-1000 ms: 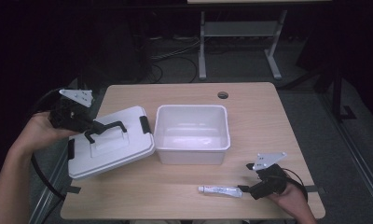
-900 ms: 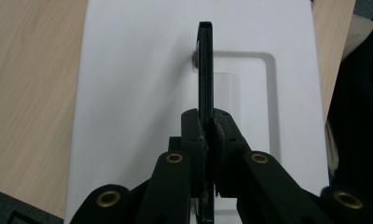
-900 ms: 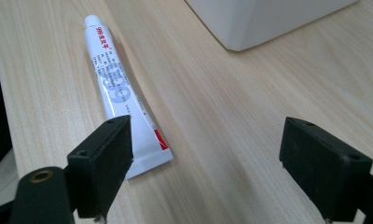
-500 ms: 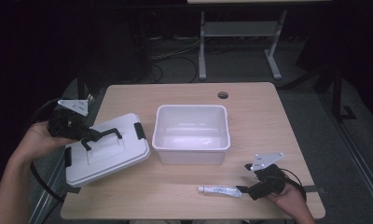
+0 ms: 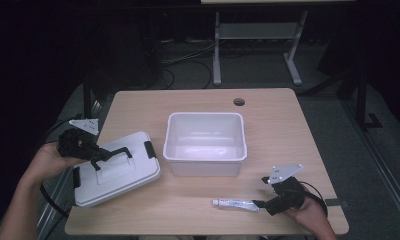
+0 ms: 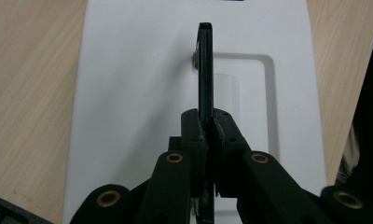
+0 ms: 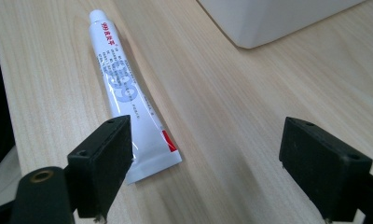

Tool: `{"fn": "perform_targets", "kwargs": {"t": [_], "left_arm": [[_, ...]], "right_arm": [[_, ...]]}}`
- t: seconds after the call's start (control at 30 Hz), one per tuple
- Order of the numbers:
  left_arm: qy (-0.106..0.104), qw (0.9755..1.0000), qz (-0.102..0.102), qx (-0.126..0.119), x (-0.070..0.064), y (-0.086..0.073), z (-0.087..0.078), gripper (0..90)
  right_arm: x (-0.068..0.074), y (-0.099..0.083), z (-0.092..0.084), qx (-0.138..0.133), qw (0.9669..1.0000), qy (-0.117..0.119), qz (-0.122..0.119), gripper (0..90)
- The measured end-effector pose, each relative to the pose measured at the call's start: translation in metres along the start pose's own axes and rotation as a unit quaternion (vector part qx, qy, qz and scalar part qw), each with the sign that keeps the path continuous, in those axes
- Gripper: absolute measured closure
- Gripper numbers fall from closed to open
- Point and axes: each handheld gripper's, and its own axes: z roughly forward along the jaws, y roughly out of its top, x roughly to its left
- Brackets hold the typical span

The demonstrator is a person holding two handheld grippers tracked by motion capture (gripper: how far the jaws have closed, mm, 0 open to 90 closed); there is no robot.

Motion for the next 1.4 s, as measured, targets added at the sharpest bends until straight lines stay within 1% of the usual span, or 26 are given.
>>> {"fn": "perform_targets", "kwargs": {"t": [0.03,0.07,0.17,0.3,0.4,0.53,0.73,0.87,1.03,1.13,1.17,1.3,1.33,1.4], "left_arm": [[0.000,1.0000,-0.001,0.003,0.000,-0.002,0.005,84.5],[0.000,1.0000,-0.001,0.003,0.000,-0.002,0.005,84.5],[-0.003,1.0000,-0.004,0.001,0.002,-0.004,0.013,84.5],[-0.003,1.0000,-0.003,0.004,0.003,-0.006,0.018,84.5],[-0.002,1.0000,-0.007,0.006,0.004,-0.008,0.022,84.4],[-0.001,0.9999,-0.010,0.003,0.006,-0.009,0.028,84.4],[-0.003,0.9999,-0.013,0.005,0.009,-0.009,0.037,84.5],[-0.006,0.9998,-0.016,0.005,0.009,-0.013,0.045,84.4],[-0.006,0.9998,-0.020,0.006,0.009,-0.016,0.051,84.4],[-0.006,0.9998,-0.018,0.009,0.010,-0.018,0.055,84.3],[-0.007,0.9998,-0.020,0.005,0.010,-0.019,0.057,84.3],[-0.007,0.9998,-0.020,0.006,0.010,-0.021,0.059,84.0],[-0.007,0.9997,-0.023,0.001,0.011,-0.022,0.060,83.9],[-0.007,0.9997,-0.024,-0.001,0.010,-0.023,0.060,83.8]], "right_arm": [[0.000,0.000,0.000,0.003,1.0000,0.000,-0.001,16.7],[0.000,0.000,0.000,0.003,1.0000,0.000,-0.001,16.7],[0.000,0.001,0.002,0.004,1.0000,0.002,-0.001,16.7],[0.000,0.001,0.002,0.007,1.0000,0.002,-0.003,16.7],[0.001,0.001,0.002,0.007,1.0000,0.003,-0.003,16.8],[0.000,0.001,0.002,0.006,1.0000,0.004,-0.005,16.8],[0.001,0.001,0.003,0.009,0.9999,0.004,-0.005,16.9],[0.001,0.002,0.005,0.010,0.9999,0.006,-0.008,16.9],[0.002,0.003,0.006,0.014,0.9998,0.009,-0.008,17.0],[0.002,0.003,0.006,0.019,0.9997,0.011,-0.009,17.1],[0.002,0.003,0.007,0.020,0.9997,0.011,-0.011,17.2],[0.003,0.005,0.006,0.021,0.9996,0.013,-0.013,17.1],[0.003,0.006,0.005,0.021,0.9996,0.015,-0.015,17.1],[0.004,0.006,0.005,0.021,0.9996,0.015,-0.015,17.1]]}}
